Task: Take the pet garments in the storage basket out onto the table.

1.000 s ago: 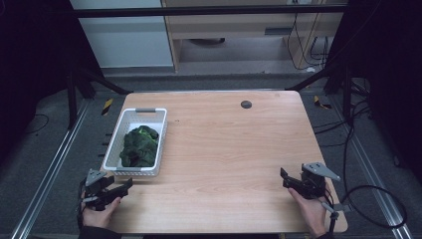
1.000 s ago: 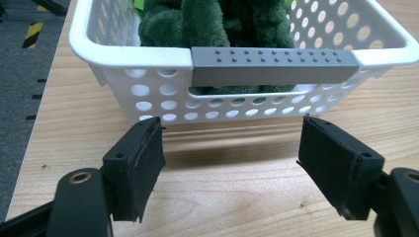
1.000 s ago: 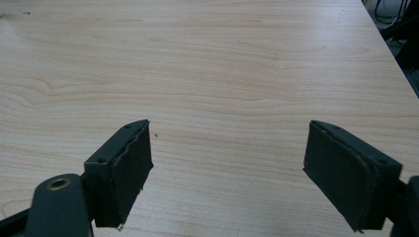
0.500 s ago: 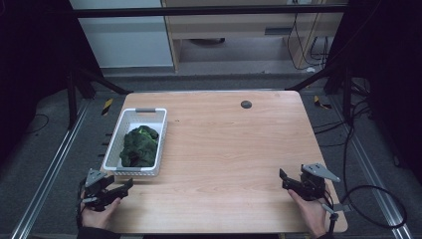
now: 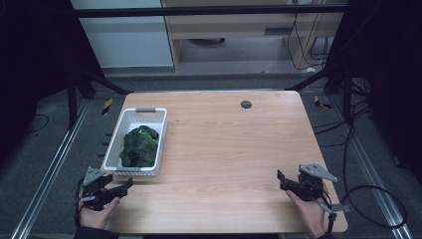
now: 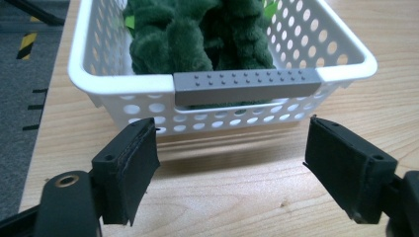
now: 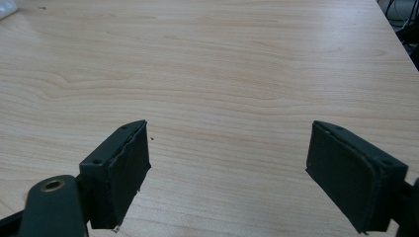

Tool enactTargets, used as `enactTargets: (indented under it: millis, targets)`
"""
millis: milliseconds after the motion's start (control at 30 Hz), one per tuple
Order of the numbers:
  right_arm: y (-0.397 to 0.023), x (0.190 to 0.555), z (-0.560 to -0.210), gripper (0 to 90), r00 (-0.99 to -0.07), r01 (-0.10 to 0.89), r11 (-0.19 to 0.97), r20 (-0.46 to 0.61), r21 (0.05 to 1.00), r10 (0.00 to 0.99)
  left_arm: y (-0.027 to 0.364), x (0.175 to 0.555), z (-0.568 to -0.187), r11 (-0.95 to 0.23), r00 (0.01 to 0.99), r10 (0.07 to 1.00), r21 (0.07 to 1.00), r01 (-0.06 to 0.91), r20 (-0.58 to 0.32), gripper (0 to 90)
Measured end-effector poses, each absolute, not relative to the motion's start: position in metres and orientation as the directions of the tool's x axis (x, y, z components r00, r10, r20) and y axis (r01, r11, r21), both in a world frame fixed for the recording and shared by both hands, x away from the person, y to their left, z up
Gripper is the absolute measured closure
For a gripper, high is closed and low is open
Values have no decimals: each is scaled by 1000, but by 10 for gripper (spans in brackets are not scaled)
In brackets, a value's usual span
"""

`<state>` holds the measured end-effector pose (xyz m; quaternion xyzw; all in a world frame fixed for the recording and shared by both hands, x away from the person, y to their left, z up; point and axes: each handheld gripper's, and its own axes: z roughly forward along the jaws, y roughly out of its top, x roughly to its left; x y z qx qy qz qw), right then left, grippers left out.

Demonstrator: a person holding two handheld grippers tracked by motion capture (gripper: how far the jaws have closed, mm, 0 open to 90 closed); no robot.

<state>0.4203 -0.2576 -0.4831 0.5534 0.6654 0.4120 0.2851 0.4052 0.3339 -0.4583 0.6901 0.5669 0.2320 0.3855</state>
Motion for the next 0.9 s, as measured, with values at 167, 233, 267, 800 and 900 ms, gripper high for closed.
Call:
enactTargets:
  millis: [167,233,267,800,900]
  targets:
    - [-258,421,-483,163,-223,500,46,77,865,972,334,403,-452,-50,249,961,809,585,-121,194]
    - [-258,421,-482,163,-222,495,48,73,867,972,335,403,-450,-43,247,961,814,579,-125,194]
    - [-258,421,-482,163,-222,496,46,76,867,972,335,402,-449,-40,248,960,816,576,-127,194]
    - [-258,422,-480,161,-225,493,49,73,868,972,337,401,-434,-20,250,958,835,549,-142,193]
    - [-258,422,-480,159,-225,494,50,72,868,972,337,401,-431,-19,252,957,839,544,-141,193]
